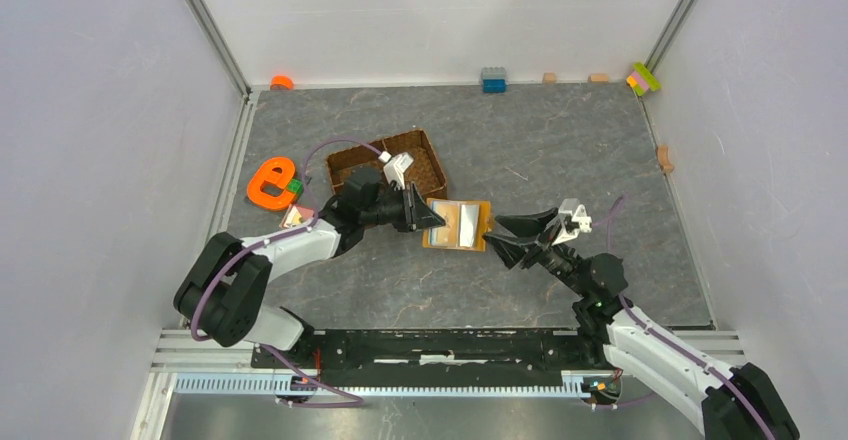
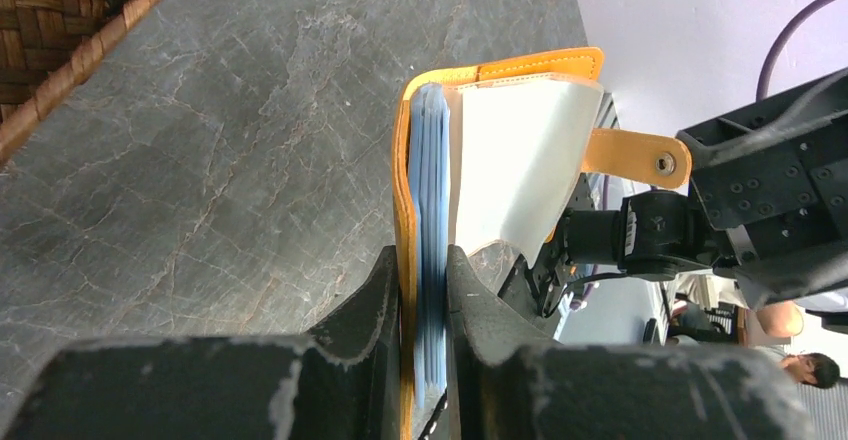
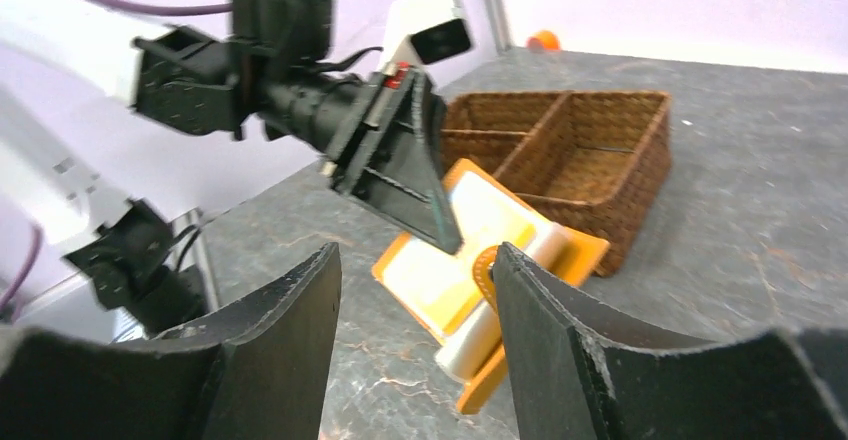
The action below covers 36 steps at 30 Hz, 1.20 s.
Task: Take the credit cards out of the card holder
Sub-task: Remove the credit card from the card holder.
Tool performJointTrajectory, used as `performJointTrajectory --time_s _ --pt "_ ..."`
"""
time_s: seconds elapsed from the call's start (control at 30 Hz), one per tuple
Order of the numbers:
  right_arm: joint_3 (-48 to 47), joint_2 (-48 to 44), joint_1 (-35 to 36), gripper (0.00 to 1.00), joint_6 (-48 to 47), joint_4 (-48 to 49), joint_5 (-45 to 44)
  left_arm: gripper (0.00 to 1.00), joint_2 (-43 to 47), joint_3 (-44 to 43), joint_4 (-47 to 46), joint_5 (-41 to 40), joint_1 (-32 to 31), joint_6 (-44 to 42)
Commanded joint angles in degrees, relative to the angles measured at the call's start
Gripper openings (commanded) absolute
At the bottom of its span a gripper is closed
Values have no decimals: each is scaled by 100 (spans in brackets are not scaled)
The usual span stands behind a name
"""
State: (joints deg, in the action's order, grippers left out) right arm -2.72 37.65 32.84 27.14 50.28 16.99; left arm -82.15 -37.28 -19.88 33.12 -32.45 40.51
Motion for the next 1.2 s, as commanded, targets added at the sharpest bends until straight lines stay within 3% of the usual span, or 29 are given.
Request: performJointTrajectory --time_s 0.0,0.1,0.2,0.5,0.83,0.97,1.17 --pt "174 -72 -1 64 130 1223 772 2 103 -312 90 -147 -68 -369" --pt "245 -320 -10 76 91 1165 569 2 124 -402 449 -420 -103 -497" --pt "237 -476 -6 78 72 1166 472 2 101 -469 625 -531 -122 -553" --pt "4 605 154 70 390 1582 1093 2 17 -577 355 -102 -383 -633" --pt "-718 1324 619 67 -65 -298 -107 2 82 -541 -136 246 -669 -621" --pt "-934 1520 538 56 -57 -1311 -1114 2 46 -538 -290 419 -666 -539" --pt "-895 1892 -32 52 487 -1107 -301 2 -1 -498 -552 602 -666 -360"
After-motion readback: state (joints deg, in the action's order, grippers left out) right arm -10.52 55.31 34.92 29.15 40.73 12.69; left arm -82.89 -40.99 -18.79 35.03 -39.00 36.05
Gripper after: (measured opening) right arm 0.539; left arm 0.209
